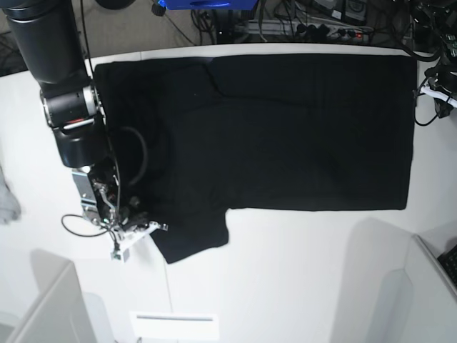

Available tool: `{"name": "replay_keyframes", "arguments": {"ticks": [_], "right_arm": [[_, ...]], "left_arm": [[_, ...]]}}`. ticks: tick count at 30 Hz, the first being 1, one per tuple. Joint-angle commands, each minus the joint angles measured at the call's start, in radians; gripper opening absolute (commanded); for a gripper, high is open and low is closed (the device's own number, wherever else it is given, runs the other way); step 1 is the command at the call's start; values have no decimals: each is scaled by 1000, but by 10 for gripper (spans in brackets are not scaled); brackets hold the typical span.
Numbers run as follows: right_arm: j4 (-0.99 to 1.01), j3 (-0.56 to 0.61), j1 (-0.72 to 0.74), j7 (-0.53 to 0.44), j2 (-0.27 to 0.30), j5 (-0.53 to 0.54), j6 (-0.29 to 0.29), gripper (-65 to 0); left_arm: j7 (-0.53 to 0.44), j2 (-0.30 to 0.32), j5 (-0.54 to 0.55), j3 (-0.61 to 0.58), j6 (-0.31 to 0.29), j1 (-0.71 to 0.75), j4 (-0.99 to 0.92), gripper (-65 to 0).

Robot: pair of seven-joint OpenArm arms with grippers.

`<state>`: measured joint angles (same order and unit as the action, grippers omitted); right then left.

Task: Fold the T-shirt properly
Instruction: 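Move the left gripper to the other hem corner and grasp both corners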

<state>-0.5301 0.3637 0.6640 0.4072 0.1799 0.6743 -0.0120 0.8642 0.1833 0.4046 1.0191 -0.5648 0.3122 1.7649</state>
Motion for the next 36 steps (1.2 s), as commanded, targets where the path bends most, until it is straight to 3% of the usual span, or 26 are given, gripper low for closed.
{"name": "replay_keyframes", "arguments": {"ticks": [1, 2, 7, 9, 20, 26, 36], "right_arm": [[-8, -4, 20, 22, 3, 2, 1, -650], [-6, -4, 20, 23, 3, 2, 2, -650], [-6, -4, 18, 23, 3, 2, 2, -650], [-8, -4, 20, 23, 2, 2, 2, -650], [-8, -4, 18, 25, 0, 2, 4, -650], [-8, -4, 10, 25, 2, 2, 4, -650], [-9, -4, 4, 25, 2, 2, 2, -650]], "left_arm": [[-20, 18, 0, 0, 4, -5, 16, -650], [-20, 20, -26, -1, 4, -6, 20, -650], [-20, 20, -167, -3, 2, -77, 11, -258], [-20, 22, -198, -9, 2, -110, -4, -196], [-20, 130, -387, -217, 2, -451, -369, -194], [-26, 138, -499, -239, 2, -652, -580, -194], [-225, 166, -583, -240, 2, -853, -945, -194]]}}
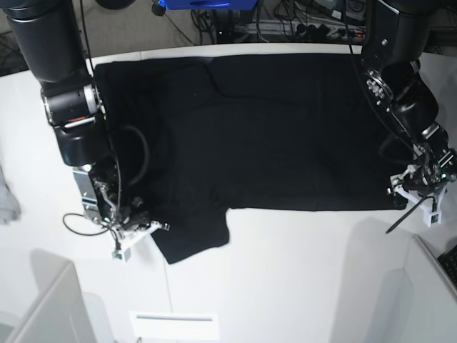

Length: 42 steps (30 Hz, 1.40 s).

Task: Fold the T-shirt properly
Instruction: 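Move the left gripper to the other hem corner and grasp both corners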

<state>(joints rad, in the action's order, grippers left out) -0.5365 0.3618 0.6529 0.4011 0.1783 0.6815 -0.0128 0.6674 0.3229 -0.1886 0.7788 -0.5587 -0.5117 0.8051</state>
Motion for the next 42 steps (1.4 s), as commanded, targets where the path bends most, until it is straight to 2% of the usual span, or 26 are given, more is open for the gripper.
{"name": "replay_keyframes", "arguments": {"ticks": [1, 4, 6, 8, 15, 18, 23, 24, 26, 30, 31, 32, 36, 42], "right_arm": [[-3, -2, 15, 31, 3, -6, 3, -650], [-3, -2, 15, 31, 3, -6, 1, -650], [-3, -2, 15, 31, 3, -6, 1, -650], [-3, -2, 15, 31, 3, -6, 1, -650], [-3, -2, 15, 31, 3, -6, 1, -650], [-3, -2, 15, 31, 5, -6, 1, -650], [-3, -2, 15, 31, 7, -6, 1, -650], [-3, -2, 15, 31, 7, -6, 1, -650], [-3, -2, 15, 31, 7, -6, 1, -650], [-3, -4, 2, 23, 7, -6, 1, -650], [-3, -4, -3, 19, 8, -6, 1, -650], [-3, -4, -6, 2, 8, -6, 1, -650], [-3, -13, -26, -49, 10, -3, 4, -650], [-6, -165, -38, -52, 10, -6, 0, -650]], "left_arm": [[-48, 26, 8, 0, -4, -41, -16, -194], [-100, 45, 8, 0, 10, -77, -99, -194], [-139, 48, 8, 0, 73, -92, -146, -194], [-188, 49, 8, 0, 110, -98, -191, -194], [-298, 51, 16, -161, 124, -126, -304, -194], [-315, 48, 18, -170, 171, -124, -332, -194], [-315, 43, 18, -170, 177, -117, -336, -197], [-315, 43, 18, -170, 177, -117, -336, -212], [-315, 48, 18, -170, 177, -115, -336, -295], [-317, 48, 18, -173, 179, -100, -327, -559], [-318, 48, 18, -177, 179, -92, -319, -619], [-318, 48, 18, -177, 179, -81, -303, -650], [-315, 43, 18, -178, 176, -43, -227, -650], [-308, 43, 18, -178, 174, -34, -169, -650]]}}
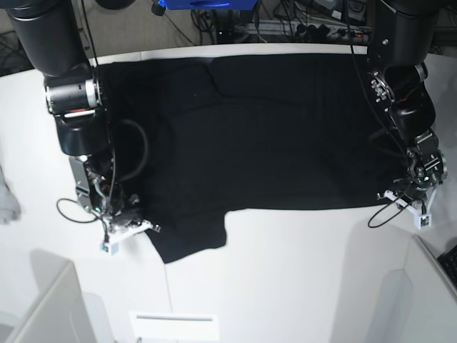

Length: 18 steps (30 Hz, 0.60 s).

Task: Fold the T-shirt properly
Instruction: 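Move the left gripper to the other hem corner and grasp both corners, then lift the hem with both grippers and fold it toward the collar edge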

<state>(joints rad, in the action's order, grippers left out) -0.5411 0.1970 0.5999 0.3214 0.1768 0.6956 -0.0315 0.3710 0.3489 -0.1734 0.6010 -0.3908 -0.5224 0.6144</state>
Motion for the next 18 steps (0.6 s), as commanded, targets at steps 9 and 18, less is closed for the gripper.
{"name": "replay_keyframes", "arguments": {"ticks": [9, 18], "right_arm": [[-271, -20, -79, 100, 34, -18, 23, -650], [-494, -21, -169, 167, 36, -15, 25, -650]], "left_arm": [[70, 14, 70, -2, -47, 83, 236, -650], [227, 23, 248, -2, -63, 233, 503, -650]]}}
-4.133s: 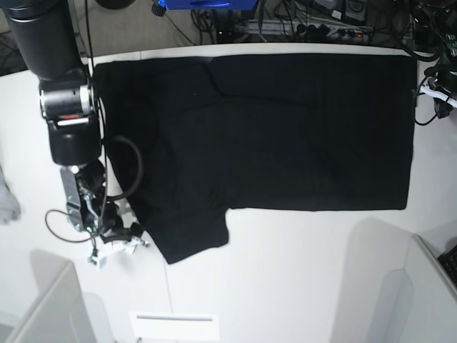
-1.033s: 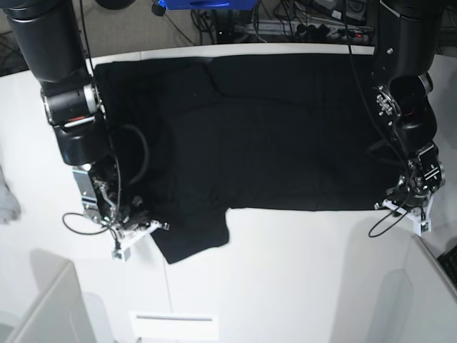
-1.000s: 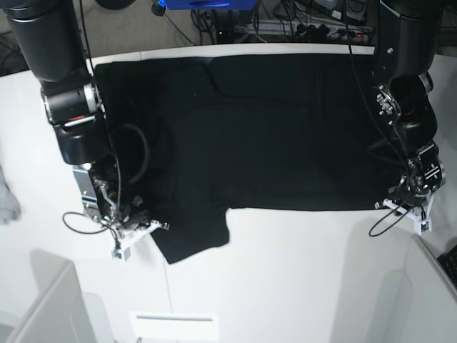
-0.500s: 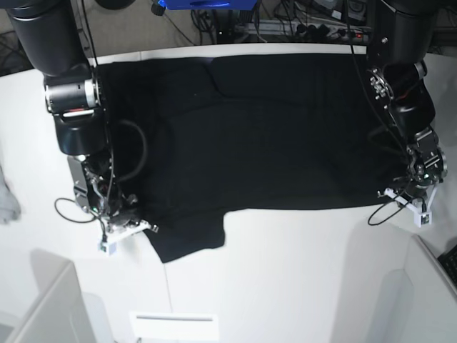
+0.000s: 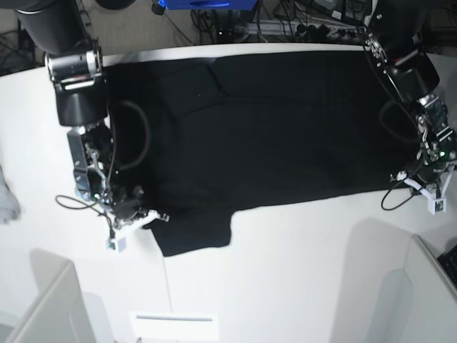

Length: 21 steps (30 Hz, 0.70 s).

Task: Fold the T-shirt properly
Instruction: 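Lift the hem with both grippers and fold it toward the collar edge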

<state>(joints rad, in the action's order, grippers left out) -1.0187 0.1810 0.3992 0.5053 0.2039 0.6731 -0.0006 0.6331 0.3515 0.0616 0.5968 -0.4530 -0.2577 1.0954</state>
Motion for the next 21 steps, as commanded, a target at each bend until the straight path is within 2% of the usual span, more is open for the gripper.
{"name": "replay_keyframes", "arguments": {"ticks": [1, 5, 9, 17, 21], "right_arm": [[-45, -5, 14, -12, 12, 7, -6, -650], [-156, -85, -47, 52, 19, 7, 29, -650], [-268, -170, -107, 114, 12, 6, 37, -650], [-432, -257, -207, 227, 10, 7, 37, -650], [-504, -306, -254, 276, 7, 9, 37, -650]], "left_arm": [[-6, 21, 33, 2, 0, -10, 65, -650], [57, 21, 102, 4, 0, 105, 240, -650], [61, 21, 185, 12, 0, 215, 366, -650], [63, 16, 320, 35, 3, 404, 598, -650], [201, 13, 384, 114, 0, 438, 673, -650]]}}
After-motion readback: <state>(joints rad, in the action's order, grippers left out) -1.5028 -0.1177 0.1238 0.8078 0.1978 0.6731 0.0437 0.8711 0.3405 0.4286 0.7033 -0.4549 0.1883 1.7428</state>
